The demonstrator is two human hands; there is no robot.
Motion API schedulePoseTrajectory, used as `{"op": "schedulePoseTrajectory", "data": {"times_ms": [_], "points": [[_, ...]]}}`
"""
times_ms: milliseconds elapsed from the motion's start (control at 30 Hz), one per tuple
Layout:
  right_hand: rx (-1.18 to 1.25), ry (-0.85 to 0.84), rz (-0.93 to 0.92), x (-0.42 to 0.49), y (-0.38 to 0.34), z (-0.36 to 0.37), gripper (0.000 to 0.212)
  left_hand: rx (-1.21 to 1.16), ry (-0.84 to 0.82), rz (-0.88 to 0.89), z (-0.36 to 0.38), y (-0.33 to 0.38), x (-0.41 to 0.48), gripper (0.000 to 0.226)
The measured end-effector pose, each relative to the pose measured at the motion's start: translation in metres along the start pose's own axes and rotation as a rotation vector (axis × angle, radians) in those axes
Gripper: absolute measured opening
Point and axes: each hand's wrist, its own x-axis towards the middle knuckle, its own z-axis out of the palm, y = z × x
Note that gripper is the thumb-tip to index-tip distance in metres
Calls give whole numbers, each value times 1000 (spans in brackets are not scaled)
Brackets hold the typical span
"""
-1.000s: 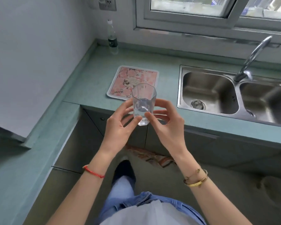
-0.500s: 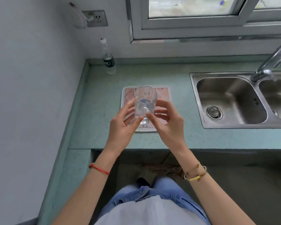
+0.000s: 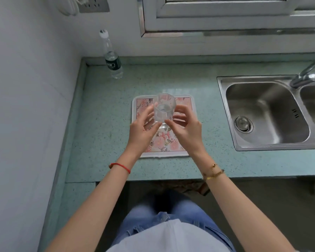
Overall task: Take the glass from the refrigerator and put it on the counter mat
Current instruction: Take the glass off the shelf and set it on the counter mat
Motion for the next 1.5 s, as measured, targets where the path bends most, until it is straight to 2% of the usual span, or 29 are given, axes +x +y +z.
{"op": "schedulePoseTrajectory", "data": {"times_ms": [333,667,967,1100,1200,1367,1500], "points": [[-53,-80,181,27,77,30,45,-50,-24,-152,25,-79,35,57],[-51,-88,216,24,100,37,44,-46,-69,-202,31,-109,41,57],[-56,-117,248,22,95,35,49,-18,-104,-230,30,-106,41,56],[-90,-152,254,16,90,34,60,5,-123,-258,24,-98,35,71],[-121,-146,256,7,82,28,66,23,-74,-270,16,-87,28,78],[3,-125,264,-12,53,8,46,23,22,-273,4,-53,4,68],[82,-93,246,-26,21,-9,39,7,82,-227,-3,-20,-22,53]]}}
